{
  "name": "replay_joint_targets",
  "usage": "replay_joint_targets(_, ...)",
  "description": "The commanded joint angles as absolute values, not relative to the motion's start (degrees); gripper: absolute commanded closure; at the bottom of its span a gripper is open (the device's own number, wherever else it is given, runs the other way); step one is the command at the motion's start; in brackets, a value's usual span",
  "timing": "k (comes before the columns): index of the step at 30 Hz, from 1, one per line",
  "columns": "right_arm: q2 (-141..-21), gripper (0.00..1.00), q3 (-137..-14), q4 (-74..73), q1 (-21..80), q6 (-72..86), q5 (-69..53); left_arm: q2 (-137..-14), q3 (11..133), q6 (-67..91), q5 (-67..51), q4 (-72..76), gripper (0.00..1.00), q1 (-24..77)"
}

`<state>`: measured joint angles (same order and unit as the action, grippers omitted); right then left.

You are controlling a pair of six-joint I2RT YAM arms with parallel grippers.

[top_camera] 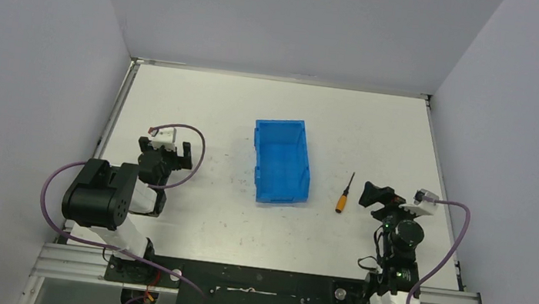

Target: Put the screwdriver in the bin

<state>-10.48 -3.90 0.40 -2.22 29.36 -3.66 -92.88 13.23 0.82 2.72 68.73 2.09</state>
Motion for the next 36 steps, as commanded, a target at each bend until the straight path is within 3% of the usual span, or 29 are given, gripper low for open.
replay_joint_targets(1,-15.64,0.0,-13.29,0.2,-2.32,25.79,-7.01,-92.45,13.97,0.76,2.5,70.62,0.03,1.93)
replay_joint_targets(5,-24.18,0.01,-22.03,-2.61,-2.25,21.74,-14.4,-92.39,13.97,0.76,2.46,70.65,0.03,1.93)
replay_joint_targets(13,-45.51,0.15,-39.59,-15.5,-1.93,21.47,-18.31,-92.42,13.92,0.83,2.48,70.67,0.03,1.93)
replay_joint_targets(21,-67.05,0.2,-45.96,-24.96,7.16,25.24,-0.83,-92.45,13.97,0.71,2.44,70.64,0.03,1.93)
replay_joint_targets(29,-80.7,0.27,-45.29,-25.81,12.96,26.98,5.12,-92.38,13.99,0.73,2.47,70.6,0.03,1.93)
replay_joint_targets(33,-84.69,0.41,-44.38,-23.62,14.49,27.27,5.69,-92.41,13.97,0.77,2.47,70.6,0.03,1.93)
replay_joint_targets(36,-87.51,0.59,-44.91,-23.5,15.48,27.18,6.03,-92.46,13.97,0.74,2.46,70.62,0.03,1.93)
